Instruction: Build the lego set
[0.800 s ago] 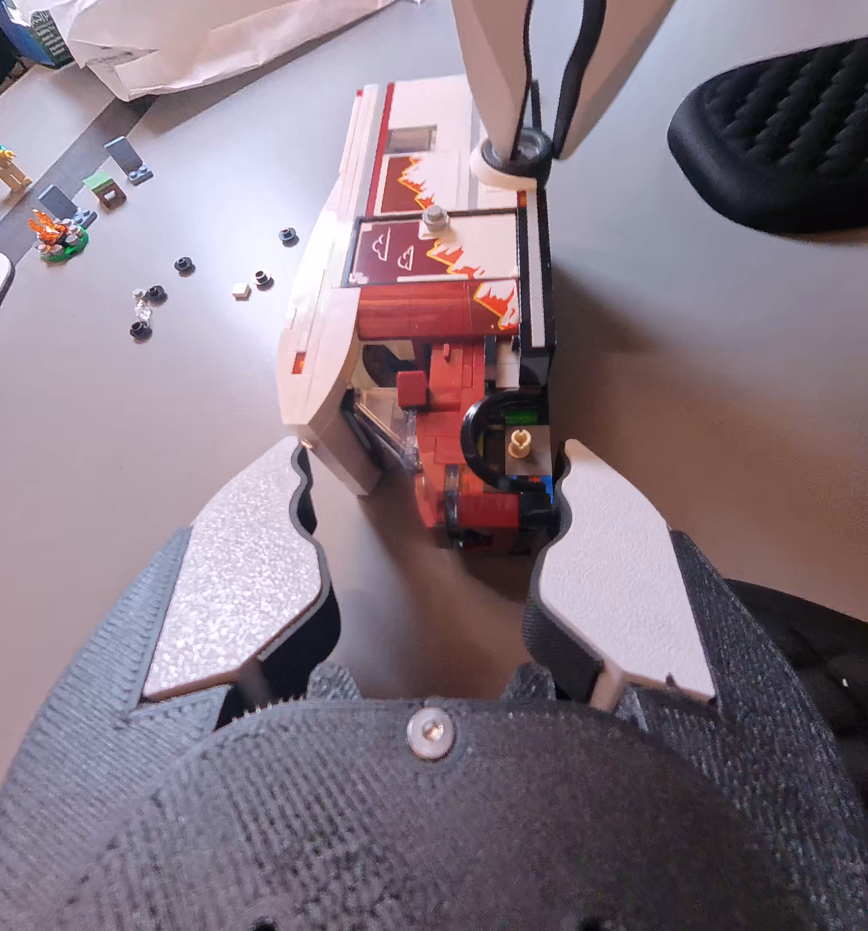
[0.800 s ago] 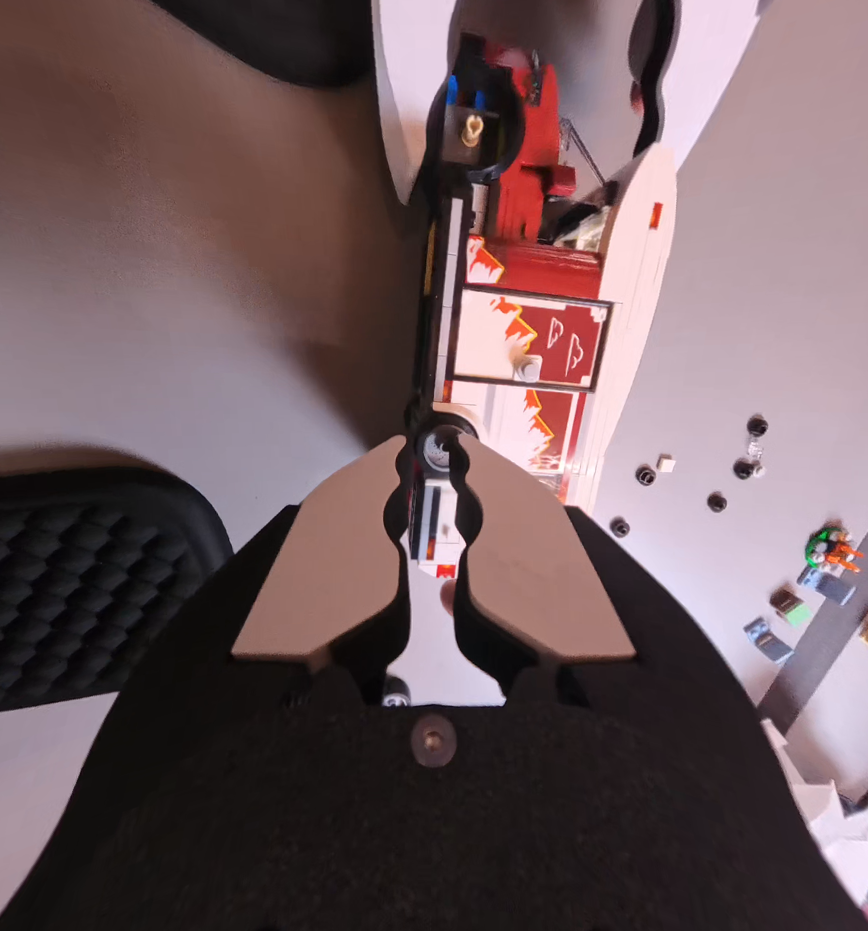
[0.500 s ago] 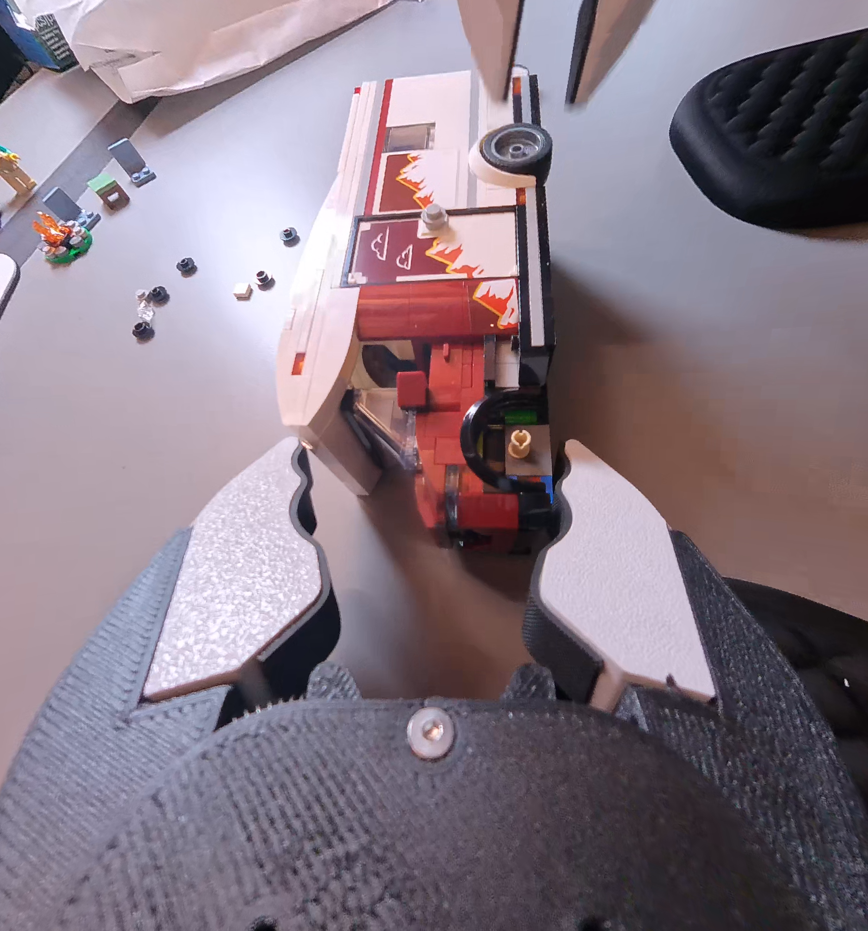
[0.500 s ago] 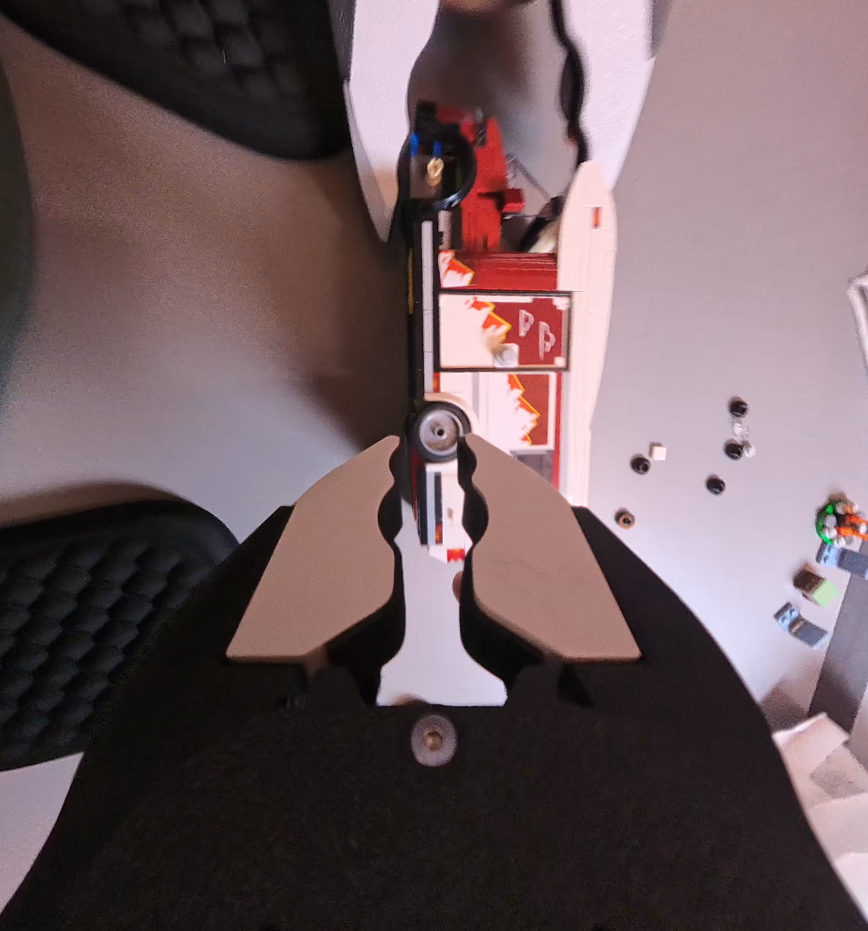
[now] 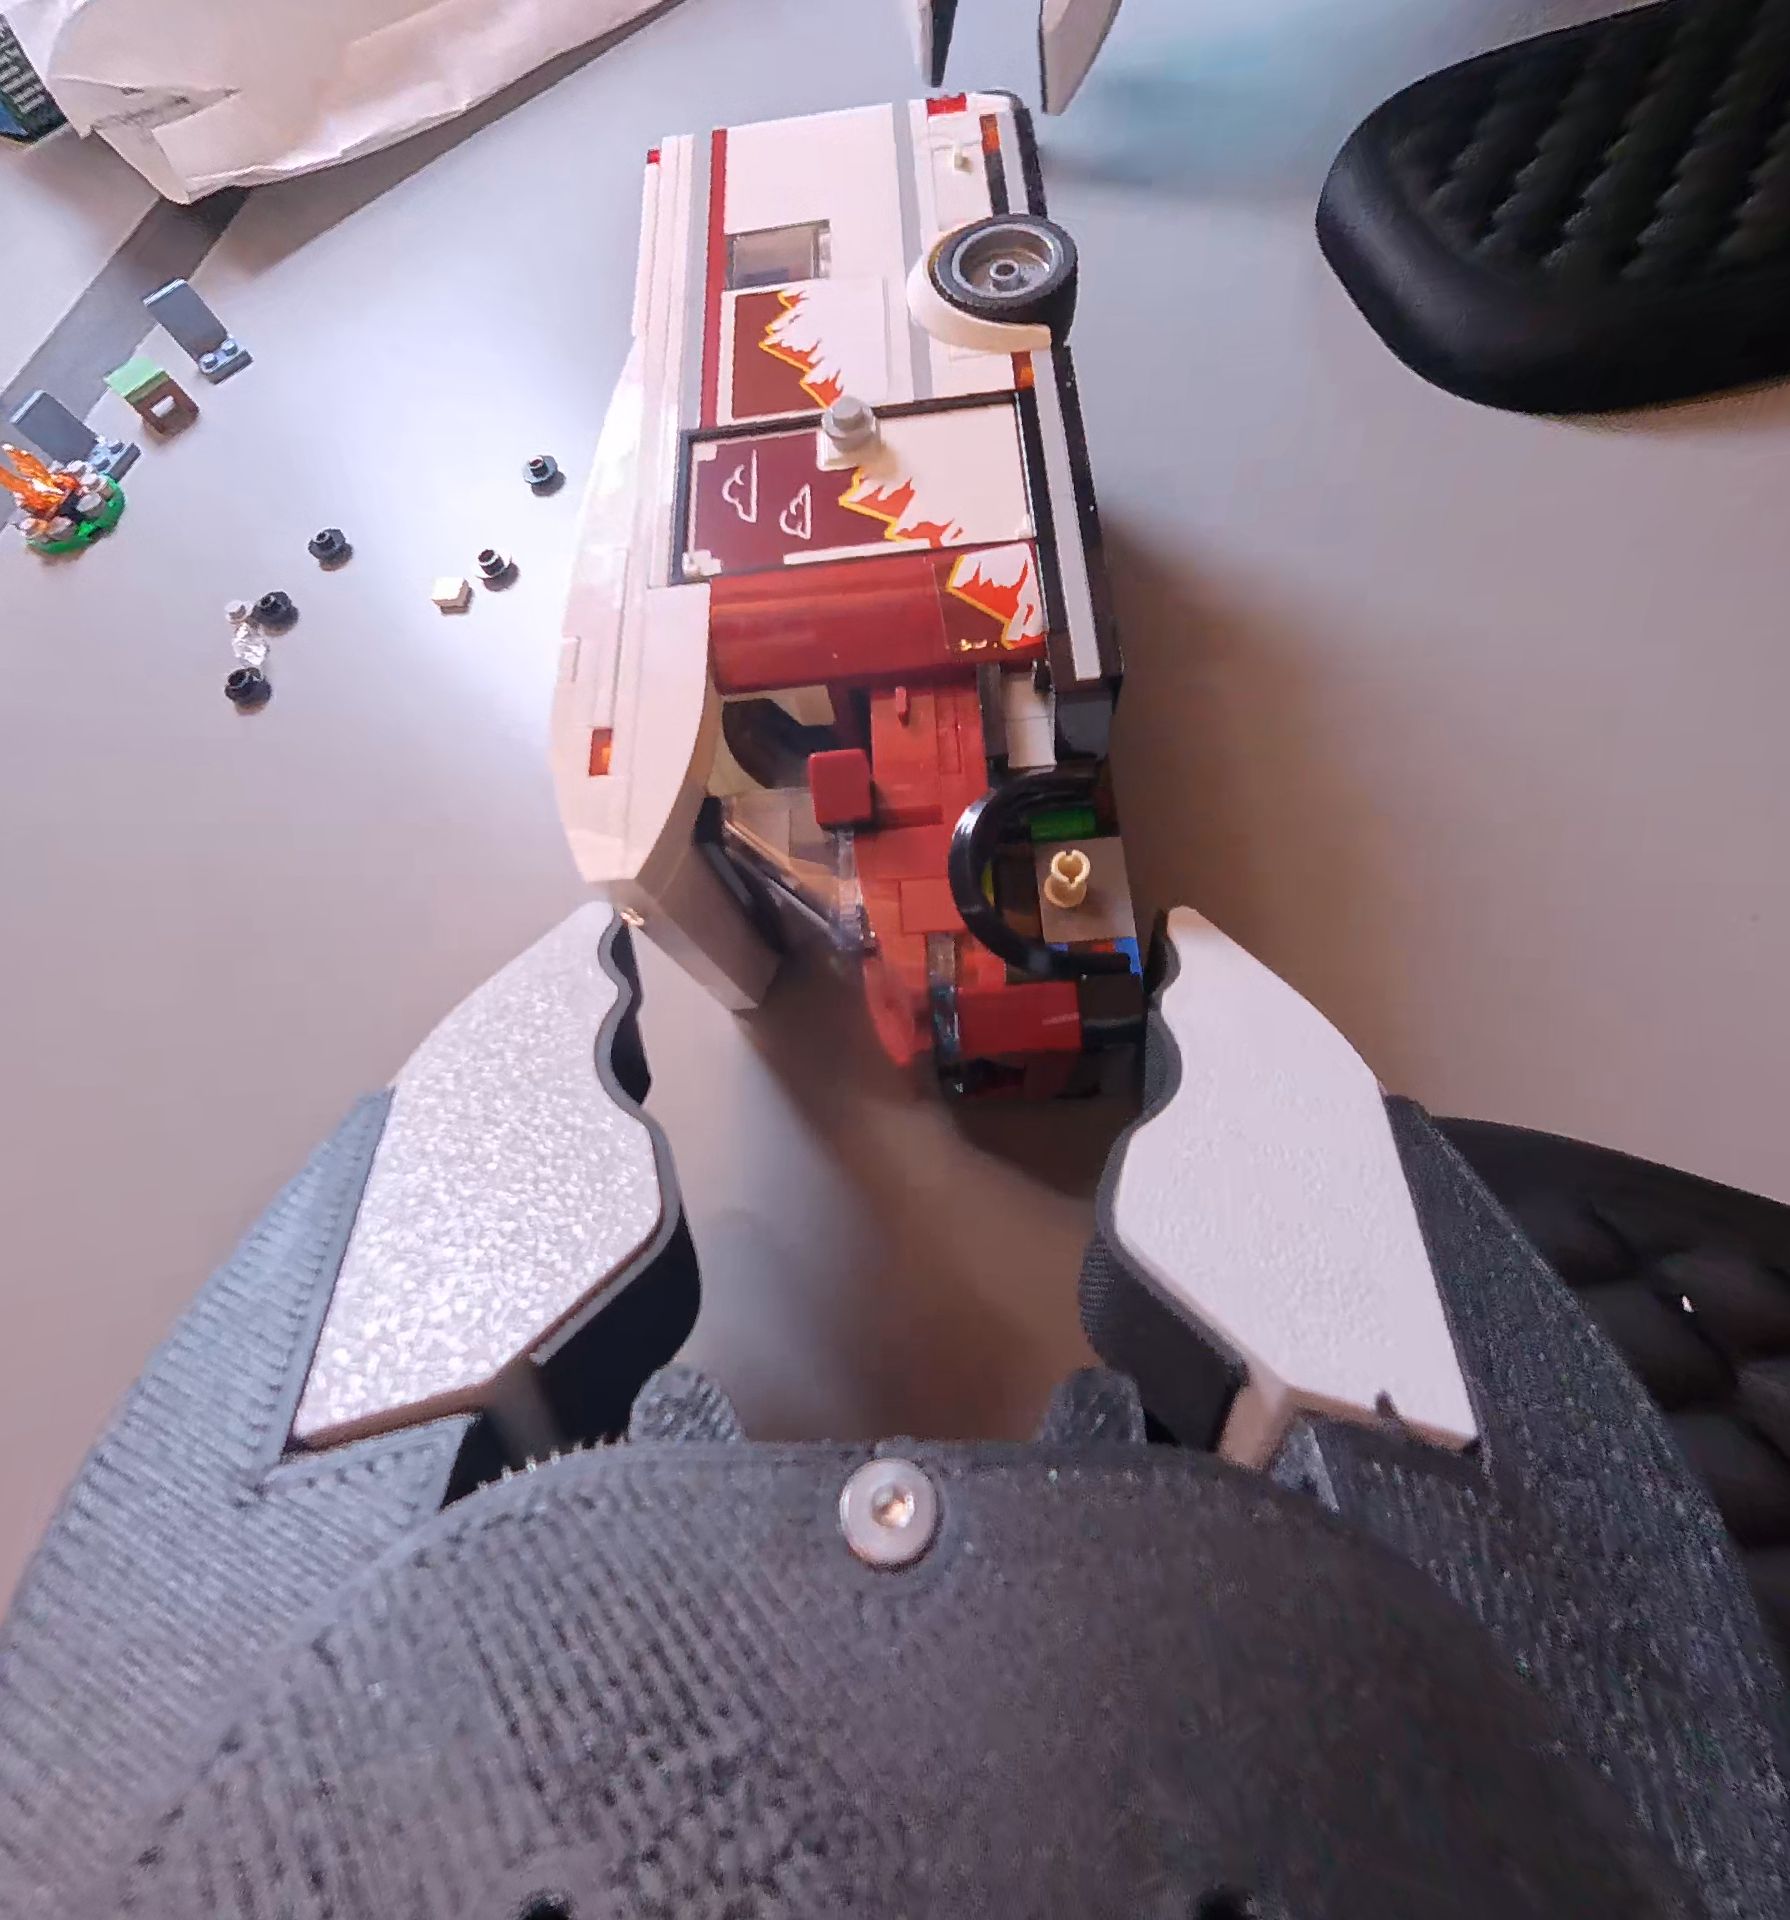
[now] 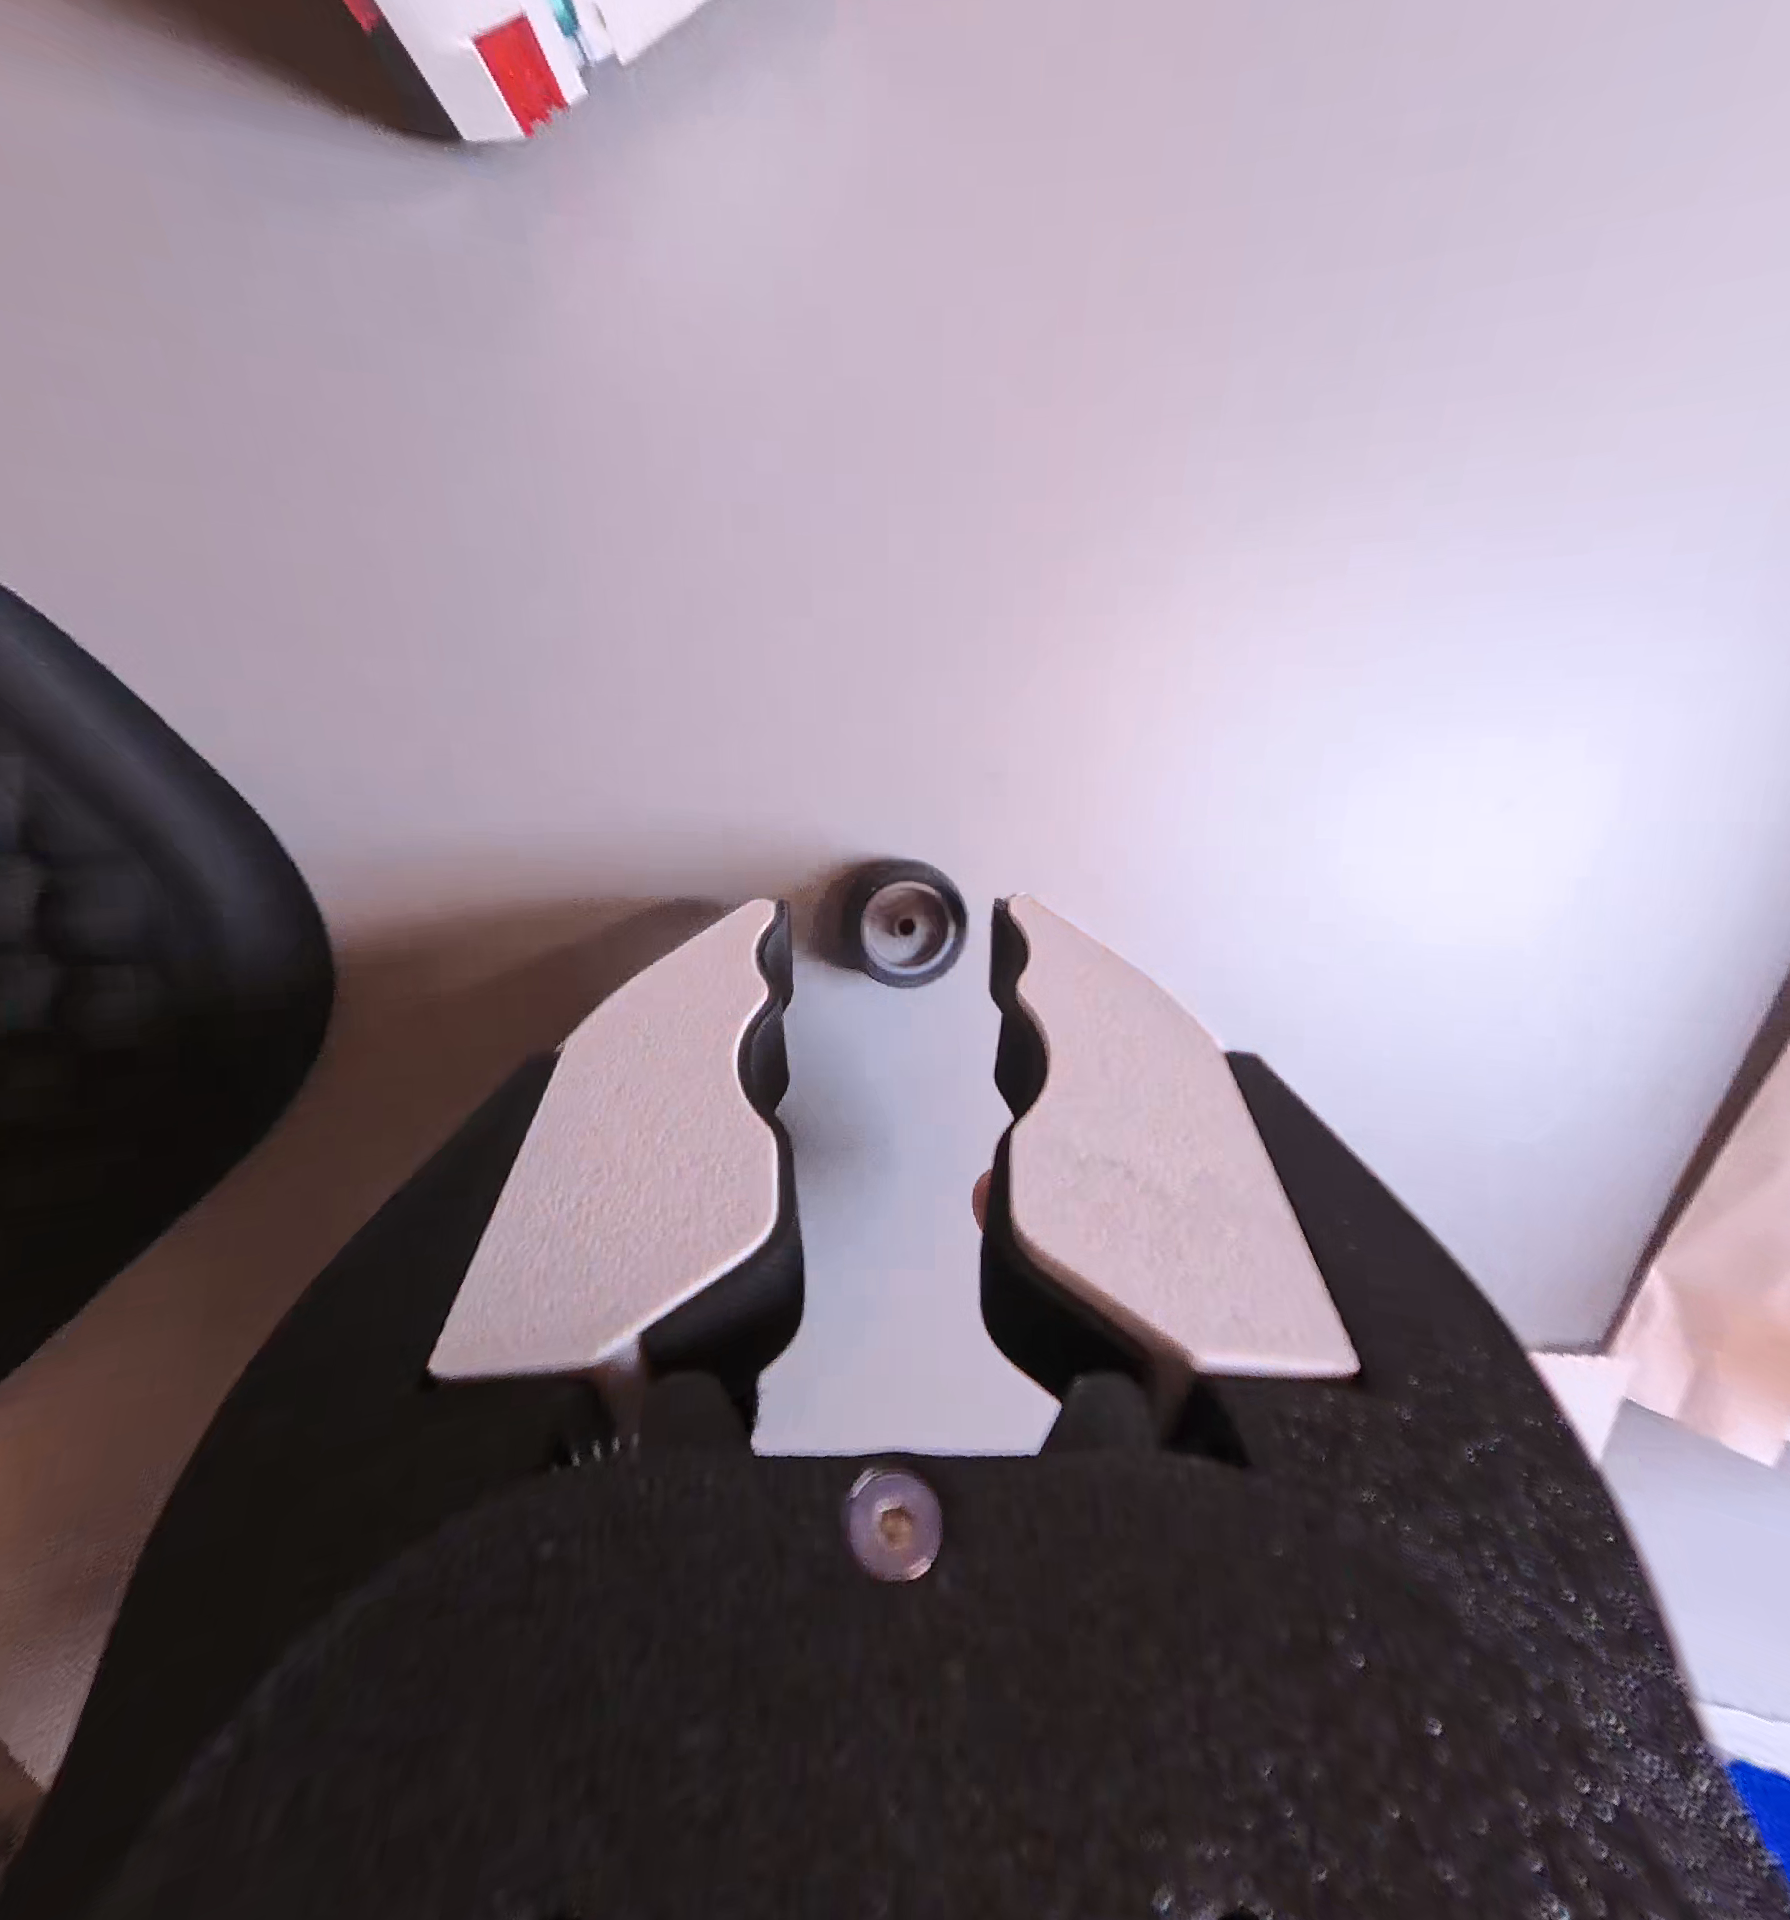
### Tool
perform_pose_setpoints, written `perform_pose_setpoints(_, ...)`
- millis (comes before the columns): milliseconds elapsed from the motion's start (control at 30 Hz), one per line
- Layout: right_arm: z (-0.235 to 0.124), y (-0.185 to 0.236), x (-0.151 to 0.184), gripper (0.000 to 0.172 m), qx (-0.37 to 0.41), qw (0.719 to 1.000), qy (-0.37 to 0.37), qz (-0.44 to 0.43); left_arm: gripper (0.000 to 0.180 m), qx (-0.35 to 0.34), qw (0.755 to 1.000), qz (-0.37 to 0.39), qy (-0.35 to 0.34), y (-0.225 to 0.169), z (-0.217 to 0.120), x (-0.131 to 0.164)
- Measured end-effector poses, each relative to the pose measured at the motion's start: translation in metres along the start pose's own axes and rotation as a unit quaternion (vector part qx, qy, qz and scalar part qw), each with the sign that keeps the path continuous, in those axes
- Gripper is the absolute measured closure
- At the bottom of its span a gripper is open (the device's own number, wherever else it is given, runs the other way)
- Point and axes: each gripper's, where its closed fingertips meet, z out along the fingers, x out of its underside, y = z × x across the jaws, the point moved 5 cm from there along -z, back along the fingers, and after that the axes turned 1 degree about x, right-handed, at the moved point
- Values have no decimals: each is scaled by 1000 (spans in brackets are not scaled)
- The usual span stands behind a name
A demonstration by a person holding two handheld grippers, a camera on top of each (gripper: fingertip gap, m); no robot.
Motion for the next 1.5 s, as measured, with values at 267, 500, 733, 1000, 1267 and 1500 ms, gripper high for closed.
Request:
perform_pose_setpoints(267,-1,3,-11,148,8,1000,-28,-4,89,23,1000,11,-2,-4,-5,2)
perform_pose_setpoints(500,-36,100,-162,149,-16,963,-183,-199,90,26,1000,15,-7,-5,-6,3)
perform_pose_setpoints(733,10,143,-236,149,-31,941,-146,-305,90,29,999,13,-20,-5,-6,4)
perform_pose_setpoints(1000,32,141,-248,148,-42,944,-74,-320,92,38,998,4,-40,-5,-7,5)
perform_pose_setpoints(1267,28,142,-251,143,-27,939,-77,-333,92,37,999,4,-40,-5,-8,5)
perform_pose_setpoints(1500,20,153,-247,158,-24,930,-91,-356,92,37,999,2,-39,-5,-8,5)
